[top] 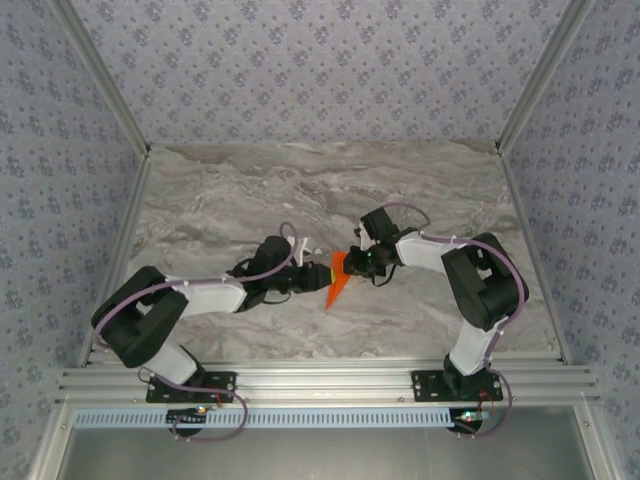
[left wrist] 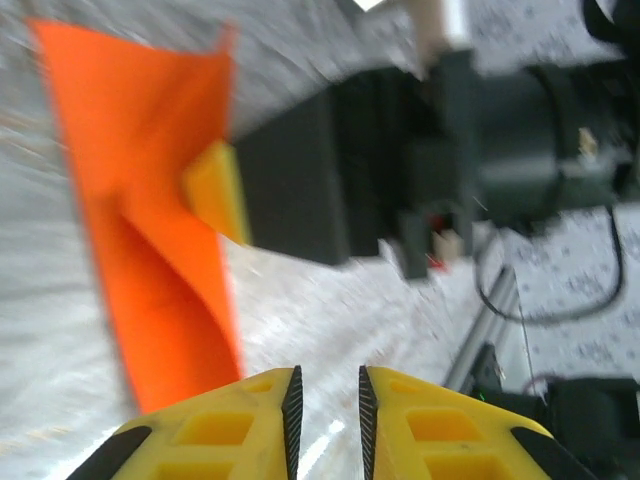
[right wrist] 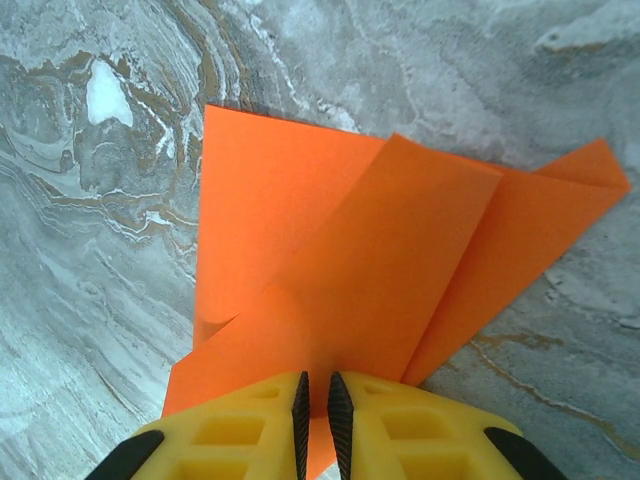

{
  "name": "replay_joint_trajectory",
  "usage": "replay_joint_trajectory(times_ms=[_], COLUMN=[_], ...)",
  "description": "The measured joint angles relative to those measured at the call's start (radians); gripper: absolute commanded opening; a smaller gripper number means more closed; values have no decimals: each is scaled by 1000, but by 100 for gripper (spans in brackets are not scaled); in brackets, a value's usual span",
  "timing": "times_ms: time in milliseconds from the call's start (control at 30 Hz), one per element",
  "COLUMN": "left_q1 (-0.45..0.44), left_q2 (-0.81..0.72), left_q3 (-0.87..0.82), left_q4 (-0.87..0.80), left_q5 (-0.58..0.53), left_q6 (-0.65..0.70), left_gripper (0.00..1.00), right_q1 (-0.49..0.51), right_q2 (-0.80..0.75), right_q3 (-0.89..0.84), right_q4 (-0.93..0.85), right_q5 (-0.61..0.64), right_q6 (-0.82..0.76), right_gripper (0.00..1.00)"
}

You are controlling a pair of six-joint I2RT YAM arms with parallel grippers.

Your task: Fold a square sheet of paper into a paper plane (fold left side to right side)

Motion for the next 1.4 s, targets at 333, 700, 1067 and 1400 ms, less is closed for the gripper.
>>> replay_joint_trajectory(times_ms=[333,700,1067,1400], left_q1=[-88,-88,-88,-88], left_q2=[82,131,177,193], left_q3=[69,139,141,141], left_q4=[-60,-144,-215,-228], left_q5=[6,-14,-75,-84], left_q6=[7,45,71,75], left_gripper=[22,23,23,23], right_q1=[0,0,0,0], right_q2=[0,0,0,0], right_q3=[-1,-1,-1,-1], right_q4=[1,1,0,0], right_q5=[0,0,0,0], right_q6=[0,0,0,0], right_gripper=[20,20,20,20])
